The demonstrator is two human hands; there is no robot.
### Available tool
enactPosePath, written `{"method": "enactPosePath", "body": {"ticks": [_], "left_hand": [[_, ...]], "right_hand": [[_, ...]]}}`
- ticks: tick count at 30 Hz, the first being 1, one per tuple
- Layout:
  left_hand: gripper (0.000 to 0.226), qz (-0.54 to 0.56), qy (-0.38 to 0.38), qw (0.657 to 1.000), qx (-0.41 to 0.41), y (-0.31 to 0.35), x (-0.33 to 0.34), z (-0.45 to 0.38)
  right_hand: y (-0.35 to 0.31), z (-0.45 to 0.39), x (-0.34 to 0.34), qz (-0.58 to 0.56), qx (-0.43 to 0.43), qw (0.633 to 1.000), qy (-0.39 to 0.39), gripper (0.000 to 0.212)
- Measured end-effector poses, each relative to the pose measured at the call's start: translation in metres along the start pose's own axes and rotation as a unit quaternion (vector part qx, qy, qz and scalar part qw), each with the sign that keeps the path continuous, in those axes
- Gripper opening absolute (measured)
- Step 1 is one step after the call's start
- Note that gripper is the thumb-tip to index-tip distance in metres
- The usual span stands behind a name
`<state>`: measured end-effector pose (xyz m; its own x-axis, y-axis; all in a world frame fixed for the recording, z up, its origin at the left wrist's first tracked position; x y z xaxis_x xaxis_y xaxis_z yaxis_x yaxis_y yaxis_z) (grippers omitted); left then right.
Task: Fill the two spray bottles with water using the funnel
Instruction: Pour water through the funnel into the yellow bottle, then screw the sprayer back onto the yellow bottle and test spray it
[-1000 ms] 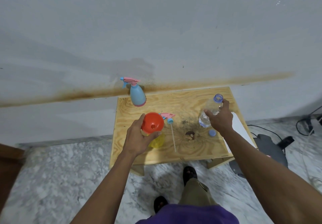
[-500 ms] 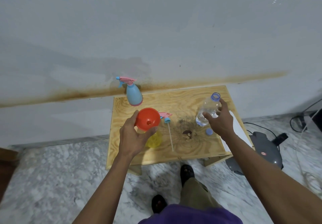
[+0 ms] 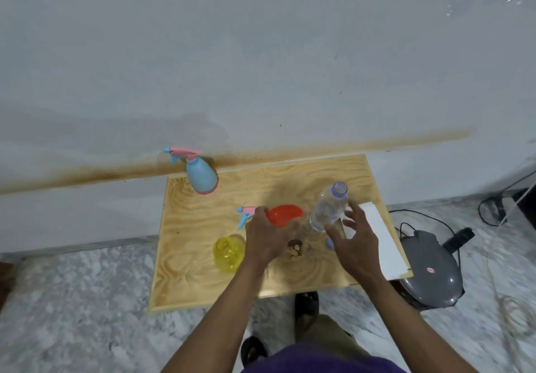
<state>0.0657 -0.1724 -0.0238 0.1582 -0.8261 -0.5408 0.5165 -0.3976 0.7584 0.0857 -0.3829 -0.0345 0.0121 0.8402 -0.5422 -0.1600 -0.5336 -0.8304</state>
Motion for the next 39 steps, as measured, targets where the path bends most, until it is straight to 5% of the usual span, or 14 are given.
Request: {"method": "enactPosePath", "body": {"ticks": [5, 12, 18, 22, 31, 35, 39], "left_hand": [[0.053, -0.013, -0.019, 0.995, -0.094, -0.025, 0.042, -0.037], [0.054, -0.029, -0.039, 0.992, -0.112, -0.033, 0.072, -0.068], [0.051, -0.037, -0.044, 0.995, -0.086, -0.028, 0.074, -0.064], [0.057, -0.038, -0.008, 0.999, -0.026, -0.024, 0.056, -0.05], [0.005, 0.002, 0.031, 0.996, 0.082, -0.072, -0.02, 0.044], [0.017, -0.056, 0.053, 0.997, -0.002, -0.141, -0.061, 0.054], [0.039, -0.041, 0.068, 0.997, -0.021, -0.171, -0.083, 0.04]], "right_hand": [[0.01, -0.002, -0.005, 0.0, 0.005, 0.999, -0.038, 0.079], [0.017, -0.007, -0.011, 0.005, 0.009, 0.997, -0.075, 0.073], [0.022, -0.011, -0.011, -0.012, 0.027, 0.996, -0.08, 0.07], [0.026, -0.002, -0.008, -0.014, 0.111, 0.991, -0.072, 0.04], [0.007, 0.017, 0.091, 0.059, 0.063, 0.977, -0.193, 0.018], [-0.023, -0.002, 0.149, 0.086, 0.015, 0.981, -0.172, 0.013], [-0.041, -0.024, 0.191, 0.196, 0.011, 0.954, -0.228, 0.037]]}}
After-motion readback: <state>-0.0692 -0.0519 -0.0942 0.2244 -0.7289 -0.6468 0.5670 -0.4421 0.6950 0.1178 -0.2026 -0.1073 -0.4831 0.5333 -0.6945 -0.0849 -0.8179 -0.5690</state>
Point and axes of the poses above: each hand's wrist, its own z-axis away from the middle knuckle, its own x-axis out of the palm, y = z × x, the point moved 4 cm from there along -z, towards the middle knuckle, and after that the axes turned 2 degrees about x, right-handed, at the moved point
